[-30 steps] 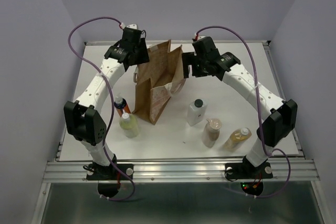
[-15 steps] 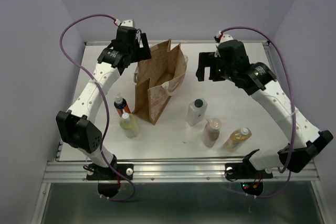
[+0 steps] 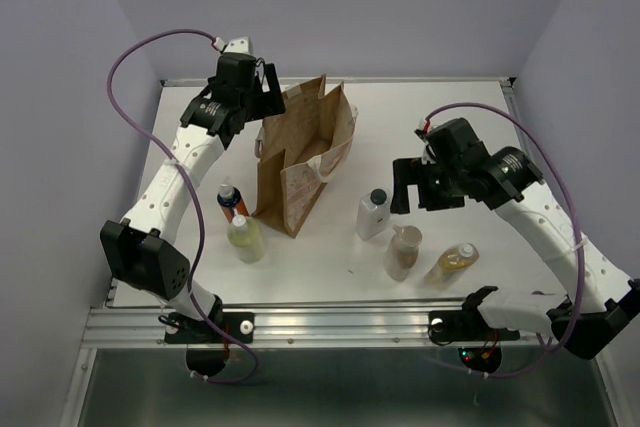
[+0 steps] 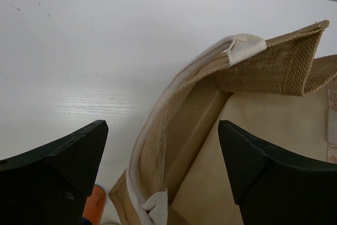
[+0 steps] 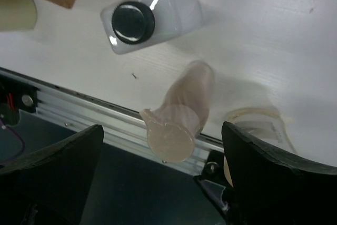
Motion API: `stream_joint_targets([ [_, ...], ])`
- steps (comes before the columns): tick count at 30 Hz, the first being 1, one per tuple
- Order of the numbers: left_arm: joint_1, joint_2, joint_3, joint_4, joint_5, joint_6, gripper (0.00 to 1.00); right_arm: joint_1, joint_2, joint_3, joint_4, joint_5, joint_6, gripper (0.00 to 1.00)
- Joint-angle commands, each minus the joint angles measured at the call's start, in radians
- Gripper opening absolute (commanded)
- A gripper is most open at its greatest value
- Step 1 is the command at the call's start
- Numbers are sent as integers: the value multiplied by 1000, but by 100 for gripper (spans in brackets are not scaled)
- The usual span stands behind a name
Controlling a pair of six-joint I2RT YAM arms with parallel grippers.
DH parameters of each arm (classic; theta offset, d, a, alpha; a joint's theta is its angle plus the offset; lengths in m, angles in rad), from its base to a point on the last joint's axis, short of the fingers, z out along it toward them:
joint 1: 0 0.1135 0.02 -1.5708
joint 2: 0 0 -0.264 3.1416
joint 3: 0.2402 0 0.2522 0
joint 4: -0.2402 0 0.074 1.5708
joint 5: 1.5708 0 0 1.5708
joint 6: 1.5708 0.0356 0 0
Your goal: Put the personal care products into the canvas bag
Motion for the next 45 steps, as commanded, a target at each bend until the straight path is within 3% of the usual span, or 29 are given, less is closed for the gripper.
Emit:
stream_joint_targets([
  [1,-5,-41,-19,27,-17,2,99,-6,-20,-46,-71,-92,-16,100],
  [8,-6,-30,-36,27,-13,-4,99,27,-14,-158,-52,-81,-3,100],
  [16,-5,-22,-48,27,-9,-10,99,181,32,-210,-6,0,35,100],
  [23,-6,-19,-59,27,-18,-12,99,213,90,-225,-8,187,93,98],
  [26,-6,-21,-63,22,-24,-16,99,222,101,-233,-21,204,107,84],
  [29,-6,-24,-68,22,-26,-16,99,222,94,-239,-11,204,109,63],
  [30,-6,-24,-68,22,-26,-16,99,222,87,-242,0,206,109,51],
  [32,-8,-21,-68,19,-27,-19,99,222,83,-241,0,181,109,39],
  [33,-6,-21,-66,16,-29,-19,99,222,83,-233,-8,171,109,25],
  [36,-8,-19,-66,12,-30,-24,99,222,74,-210,-28,144,118,1],
  [45,-8,-21,-82,19,-26,-22,99,222,2,80,-17,34,60,1],
])
